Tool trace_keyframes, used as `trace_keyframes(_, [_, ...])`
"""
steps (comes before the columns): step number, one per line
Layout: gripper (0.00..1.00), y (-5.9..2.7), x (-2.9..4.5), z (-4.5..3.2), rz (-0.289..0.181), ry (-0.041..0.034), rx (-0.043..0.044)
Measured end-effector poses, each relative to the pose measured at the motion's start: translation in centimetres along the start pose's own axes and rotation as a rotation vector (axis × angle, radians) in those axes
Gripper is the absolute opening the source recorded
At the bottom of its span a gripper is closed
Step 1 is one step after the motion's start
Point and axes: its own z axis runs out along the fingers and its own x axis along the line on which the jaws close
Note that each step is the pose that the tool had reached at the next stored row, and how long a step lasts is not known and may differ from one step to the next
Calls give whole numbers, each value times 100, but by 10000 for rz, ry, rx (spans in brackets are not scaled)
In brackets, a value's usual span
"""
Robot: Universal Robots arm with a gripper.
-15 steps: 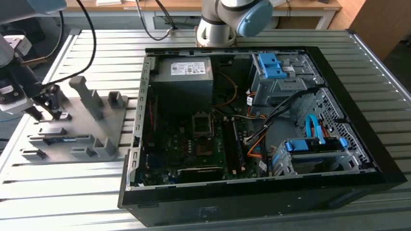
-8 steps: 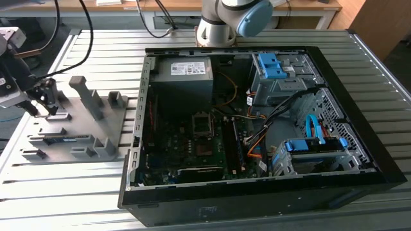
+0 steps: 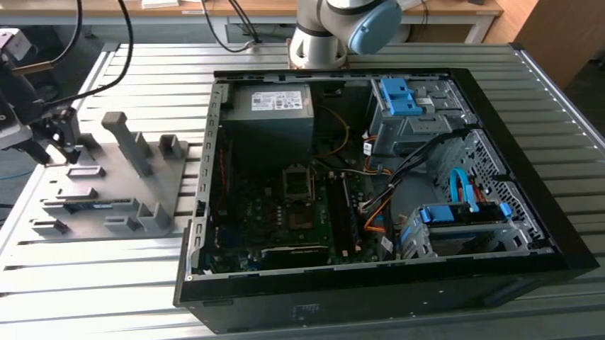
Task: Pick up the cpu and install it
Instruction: 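Pick up the cpu and move it towards the insertion slot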
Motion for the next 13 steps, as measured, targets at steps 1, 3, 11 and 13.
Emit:
trace_keyframes(1, [47,0,0,-15,0,-1,-2])
trace_keyframes(3, [47,1,0,-47,0,-1,-4])
trace_keyframes(11, [47,4,-2,-182,0,-1,-13])
trace_keyframes(13, [47,4,-2,-217,0,-1,-16])
